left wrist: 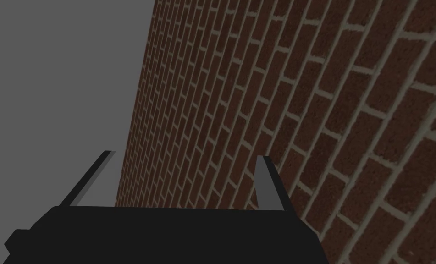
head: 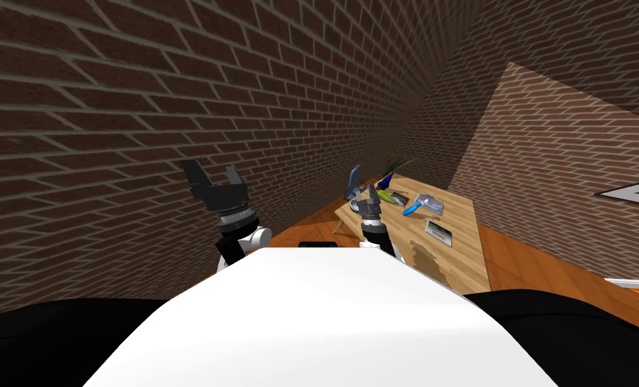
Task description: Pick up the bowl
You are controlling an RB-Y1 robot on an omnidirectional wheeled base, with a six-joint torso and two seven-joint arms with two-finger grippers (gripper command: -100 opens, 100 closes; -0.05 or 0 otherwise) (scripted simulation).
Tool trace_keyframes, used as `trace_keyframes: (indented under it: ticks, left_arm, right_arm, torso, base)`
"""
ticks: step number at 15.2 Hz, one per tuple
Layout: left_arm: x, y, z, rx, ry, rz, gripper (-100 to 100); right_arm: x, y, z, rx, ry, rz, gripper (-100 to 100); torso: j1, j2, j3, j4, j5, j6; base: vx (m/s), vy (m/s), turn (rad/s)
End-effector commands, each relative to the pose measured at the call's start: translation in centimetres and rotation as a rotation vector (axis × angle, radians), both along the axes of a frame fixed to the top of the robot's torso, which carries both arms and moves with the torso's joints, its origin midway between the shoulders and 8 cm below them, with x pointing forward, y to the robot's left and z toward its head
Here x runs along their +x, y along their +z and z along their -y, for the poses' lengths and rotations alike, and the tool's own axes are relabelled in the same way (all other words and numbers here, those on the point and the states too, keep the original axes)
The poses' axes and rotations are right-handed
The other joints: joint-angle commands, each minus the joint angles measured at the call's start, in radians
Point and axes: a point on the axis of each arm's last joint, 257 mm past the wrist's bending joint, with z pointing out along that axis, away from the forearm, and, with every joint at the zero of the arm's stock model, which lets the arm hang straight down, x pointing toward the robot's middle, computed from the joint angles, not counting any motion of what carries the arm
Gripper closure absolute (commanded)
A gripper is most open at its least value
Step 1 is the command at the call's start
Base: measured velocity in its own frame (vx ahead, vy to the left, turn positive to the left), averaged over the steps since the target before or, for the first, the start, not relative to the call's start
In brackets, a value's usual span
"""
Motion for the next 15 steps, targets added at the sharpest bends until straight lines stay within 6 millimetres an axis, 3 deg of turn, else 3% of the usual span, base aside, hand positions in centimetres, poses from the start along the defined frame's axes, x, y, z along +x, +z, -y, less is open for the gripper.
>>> trace_keyframes:
  ticks: [1, 2, 3, 4, 5, 6, 7, 8, 9, 10, 11, 12, 13, 14, 15]
  left_arm:
    - [0.0, 0.0, 0.0, 0.000, 0.000, 0.000, 0]
    - [0.0, 0.0, 0.0, 0.000, 0.000, 0.000, 0]
    - [0.0, 0.0, 0.0, 0.000, 0.000, 0.000, 0]
    - [0.0, 0.0, 0.0, 0.000, 0.000, 0.000, 0]
    - [0.0, 0.0, 0.0, 0.000, 0.000, 0.000, 0]
    - [0.0, 0.0, 0.0, 0.000, 0.000, 0.000, 0]
    - [0.0, 0.0, 0.0, 0.000, 0.000, 0.000, 0]
    - [0.0, 0.0, 0.0, 0.000, 0.000, 0.000, 0]
    - [0.0, 0.0, 0.0, 0.000, 0.000, 0.000, 0]
    - [0.0, 0.0, 0.0, 0.000, 0.000, 0.000, 0]
    - [0.0, 0.0, 0.0, 0.000, 0.000, 0.000, 0]
    - [0.0, 0.0, 0.0, 0.000, 0.000, 0.000, 0]
    - [0.0, 0.0, 0.0, 0.000, 0.000, 0.000, 0]
    - [0.0, 0.0, 0.0, 0.000, 0.000, 0.000, 0]
    - [0.0, 0.0, 0.0, 0.000, 0.000, 0.000, 0]
  right_arm:
    - [-0.2, -2.3, -1.5, -0.072, 0.028, -0.059, -100]
    - [-0.2, -2.3, -1.5, -0.072, 0.028, -0.059, -100]
    - [-0.3, -4.2, -2.2, -0.125, 0.044, -0.102, -100]
    - [-0.3, -4.2, -2.2, -0.125, 0.044, -0.102, -100]
    - [-0.4, -6.1, -2.8, -0.181, 0.058, -0.146, -100]
    - [-0.4, -6.1, -2.8, -0.182, 0.058, -0.146, -100]
    - [-0.7, -8.2, -3.2, -0.241, 0.071, -0.191, -100]
    - [-0.7, -8.2, -3.3, -0.244, 0.071, -0.190, -100]
    - [-1.0, -10.3, -3.5, -0.303, 0.084, -0.236, -100]
    - [-1.0, -10.3, -3.6, -0.310, 0.084, -0.235, -100]
    - [-1.4, -12.5, -3.7, -0.372, 0.096, -0.281, -100]
    - [-1.4, -12.5, -3.7, -0.381, 0.096, -0.280, -100]
    - [-1.9, -14.7, -3.6, -0.443, 0.108, -0.327, -100]
    - [-2.0, -14.8, -3.7, -0.457, 0.107, -0.325, -100]
    - [-2.5, -17.0, -3.4, -0.518, 0.119, -0.372, -100]
  torso:
    - [0.000, 0.000, 0.000, 0.000, 0.000, 0.000]
    - [0.000, 0.001, 0.000, 0.000, 0.000, 0.000]
    - [0.000, 0.000, 0.000, 0.000, 0.000, 0.000]
    - [-0.001, 0.000, 0.000, 0.000, 0.000, 0.000]
    - [-0.001, 0.000, 0.000, 0.000, 0.000, 0.000]
    - [-0.001, 0.000, 0.000, 0.000, 0.000, 0.000]
    - [-0.001, 0.000, 0.000, 0.000, 0.000, 0.000]
    - [-0.001, 0.000, 0.000, 0.000, 0.000, 0.000]
    - [-0.001, 0.000, 0.000, 0.000, 0.000, 0.000]
    - [-0.001, 0.000, 0.000, 0.000, 0.000, 0.000]
    - [-0.001, -0.001, 0.000, 0.000, 0.000, 0.000]
    - [-0.001, -0.001, 0.000, 0.000, 0.000, 0.000]
    - [-0.001, -0.001, -0.001, 0.000, 0.000, 0.000]
    - [-0.001, -0.001, -0.001, 0.000, 0.000, 0.000]
    - [-0.001, -0.001, 0.000, 0.000, 0.000, 0.000]
  base:
    - [-0.070, 0.097, 0.025]
    - [-0.059, 0.084, 0.025]
    - [-0.049, 0.077, 0.034]
    - [-0.045, 0.071, 0.025]
    - [-0.054, 0.077, 0.050]
    - [-0.057, 0.075, 0.041]
    - [-0.054, 0.078, 0.040]
    - [-0.046, 0.075, 0.034]
    - [-0.046, 0.079, 0.046]
    - [-0.042, 0.080, 0.041]
    - [-0.042, 0.092, 0.055]
    - [-0.039, 0.088, 0.046]
    - [-0.037, 0.088, 0.062]
    - [-0.037, 0.087, 0.044]
    - [-0.027, 0.092, 0.052]
